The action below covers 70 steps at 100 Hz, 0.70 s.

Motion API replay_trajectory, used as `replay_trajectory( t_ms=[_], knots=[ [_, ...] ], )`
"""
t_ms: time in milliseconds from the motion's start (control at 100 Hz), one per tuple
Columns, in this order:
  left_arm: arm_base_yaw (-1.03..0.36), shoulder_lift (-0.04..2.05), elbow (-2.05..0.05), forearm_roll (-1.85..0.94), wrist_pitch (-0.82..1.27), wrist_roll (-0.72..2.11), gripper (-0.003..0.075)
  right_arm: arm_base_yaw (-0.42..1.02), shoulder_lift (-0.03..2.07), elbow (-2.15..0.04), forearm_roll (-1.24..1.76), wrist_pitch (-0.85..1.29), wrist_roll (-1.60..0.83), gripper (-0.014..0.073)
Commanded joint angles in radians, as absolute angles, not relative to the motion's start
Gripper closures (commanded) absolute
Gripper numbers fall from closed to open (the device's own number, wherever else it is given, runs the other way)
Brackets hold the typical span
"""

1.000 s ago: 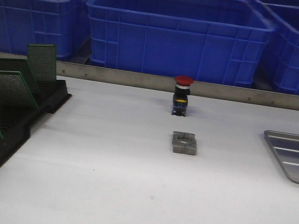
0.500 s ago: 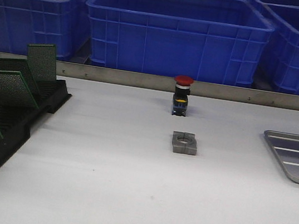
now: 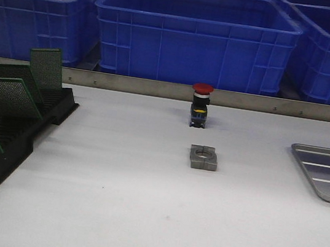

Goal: Place circuit board on tray
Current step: 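Grasp a green circuit board in the black rack with the left gripper, lift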

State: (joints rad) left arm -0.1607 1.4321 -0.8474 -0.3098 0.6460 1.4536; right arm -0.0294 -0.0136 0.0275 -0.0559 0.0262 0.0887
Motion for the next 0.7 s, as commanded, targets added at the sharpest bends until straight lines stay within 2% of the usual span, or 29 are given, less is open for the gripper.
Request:
replay_trajectory(
  t_ms=[0, 260, 560, 690],
  knots=[
    [-0.168, 1.429, -0.889, -0.330, 0.620, 1.452, 0.0354, -0.030, -0.036, 0.014, -0.063, -0.047, 0.086, 0.0655],
    [-0.168, 1.436, -0.893, -0.317, 0.621, 1.452, 0.0742, -0.030, -0.036, 0.014, -0.063, -0.047, 0.086, 0.0655],
    [-0.168, 1.345, -0.941, -0.279, 0.781, 1.452, 0.0740, -0.030, -0.036, 0.014, -0.063, -0.047, 0.086, 0.0655],
    [-0.168, 1.286, -0.975, -0.371, 0.863, 1.450, 0.0740, -0.030, -0.036, 0.014, -0.063, -0.047, 0.086, 0.0655]
  ],
)
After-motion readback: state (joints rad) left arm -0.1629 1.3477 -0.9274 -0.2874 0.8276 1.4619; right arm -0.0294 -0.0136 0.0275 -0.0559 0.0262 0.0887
